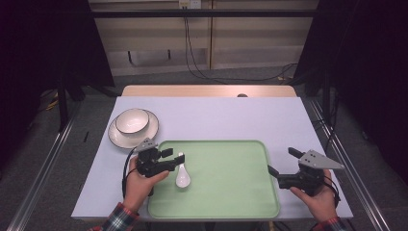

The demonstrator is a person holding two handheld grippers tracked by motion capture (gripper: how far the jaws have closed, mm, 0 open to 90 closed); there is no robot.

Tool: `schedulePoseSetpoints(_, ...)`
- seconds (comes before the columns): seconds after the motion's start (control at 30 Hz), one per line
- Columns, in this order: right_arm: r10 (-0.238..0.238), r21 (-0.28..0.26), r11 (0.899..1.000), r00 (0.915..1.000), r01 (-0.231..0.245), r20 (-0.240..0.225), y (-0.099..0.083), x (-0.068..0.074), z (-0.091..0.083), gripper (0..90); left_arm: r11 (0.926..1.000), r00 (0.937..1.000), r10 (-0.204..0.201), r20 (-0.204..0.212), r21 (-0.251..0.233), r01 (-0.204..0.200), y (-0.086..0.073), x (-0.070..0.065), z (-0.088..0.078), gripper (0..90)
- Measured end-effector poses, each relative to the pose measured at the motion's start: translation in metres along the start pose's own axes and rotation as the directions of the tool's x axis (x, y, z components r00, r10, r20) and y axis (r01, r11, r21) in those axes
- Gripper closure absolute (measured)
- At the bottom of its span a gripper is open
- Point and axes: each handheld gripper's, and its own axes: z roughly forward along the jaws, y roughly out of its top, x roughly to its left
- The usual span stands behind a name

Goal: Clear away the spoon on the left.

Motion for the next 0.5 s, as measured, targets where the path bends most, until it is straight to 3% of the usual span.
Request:
schedulePoseSetpoints(0.4, -0.003, -0.002, 1.0, 1.0, 0.003, 0.0, 0.001, 0.0, 0.002, 4.1, 0.9992, 0.9989, 0.022, -0.041, -0.031, -0.023, 0.004, 0.0, -0.012, 24.7)
schedulePoseSetpoints(0.5, -0.007, -0.007, 1.0, 1.0, 0.007, -0.001, 0.001, 0.0, 0.003, 4.1, 0.9985, 0.999, 0.029, -0.035, -0.044, -0.031, 0.005, 0.002, -0.016, 23.5)
